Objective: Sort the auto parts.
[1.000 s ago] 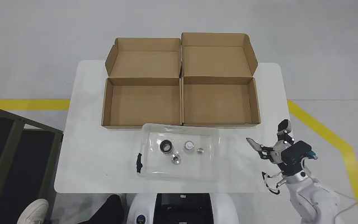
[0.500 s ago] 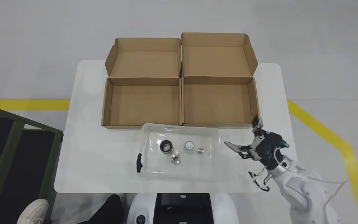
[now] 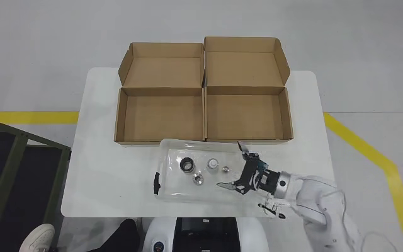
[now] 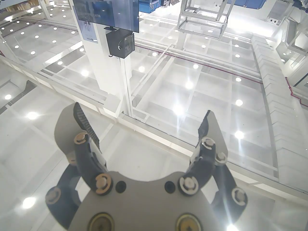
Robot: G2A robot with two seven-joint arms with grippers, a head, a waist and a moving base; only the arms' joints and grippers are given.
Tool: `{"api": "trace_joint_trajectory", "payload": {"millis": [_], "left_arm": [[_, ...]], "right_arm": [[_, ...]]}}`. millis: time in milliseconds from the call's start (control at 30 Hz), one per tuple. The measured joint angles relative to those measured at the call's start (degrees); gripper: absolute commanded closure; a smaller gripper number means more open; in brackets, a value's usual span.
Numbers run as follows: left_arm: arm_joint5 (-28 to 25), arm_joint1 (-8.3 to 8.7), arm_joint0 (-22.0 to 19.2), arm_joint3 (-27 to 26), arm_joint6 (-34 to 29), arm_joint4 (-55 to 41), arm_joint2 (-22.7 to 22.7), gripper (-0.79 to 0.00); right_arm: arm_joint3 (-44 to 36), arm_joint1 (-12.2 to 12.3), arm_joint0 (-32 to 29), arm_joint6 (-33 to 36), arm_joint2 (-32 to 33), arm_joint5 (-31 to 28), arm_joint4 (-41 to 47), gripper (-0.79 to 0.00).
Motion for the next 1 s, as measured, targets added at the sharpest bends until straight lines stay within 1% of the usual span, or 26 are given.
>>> {"api": "trace_joint_trajectory", "payload": {"millis": [133,333,567,733,867,1000], "left_arm": [[0.0,0.00,0.0,0.0,0.0,0.0,0.0,-0.785],[0.0,0.00,0.0,0.0,0.0,0.0,0.0,-0.785],[0.0,0.00,0.0,0.0,0.0,0.0,0.0,-0.785],[0.0,0.00,0.0,0.0,0.0,0.0,0.0,-0.785],[0.0,0.00,0.0,0.0,0.0,0.0,0.0,-0.785],[0.0,0.00,0.0,0.0,0.0,0.0,0.0,-0.785]], "right_arm": [[1.8,0.0,3.2,5.3,-3.6,0.9,2.2,-0.785],[2.8,0.2,6.2,10.3,-6.2,2.2,3.8,-0.785],[3.3,0.5,7.7,13.5,-8.9,2.9,3.2,-0.785],[4.2,0.7,8.6,14.2,-10.7,3.4,1.8,-0.785],[5.1,0.8,9.3,14.1,-11.5,4.0,0.7,-0.702],[6.1,0.9,9.9,14.1,-12.2,4.6,-0.1,-0.548]]}}
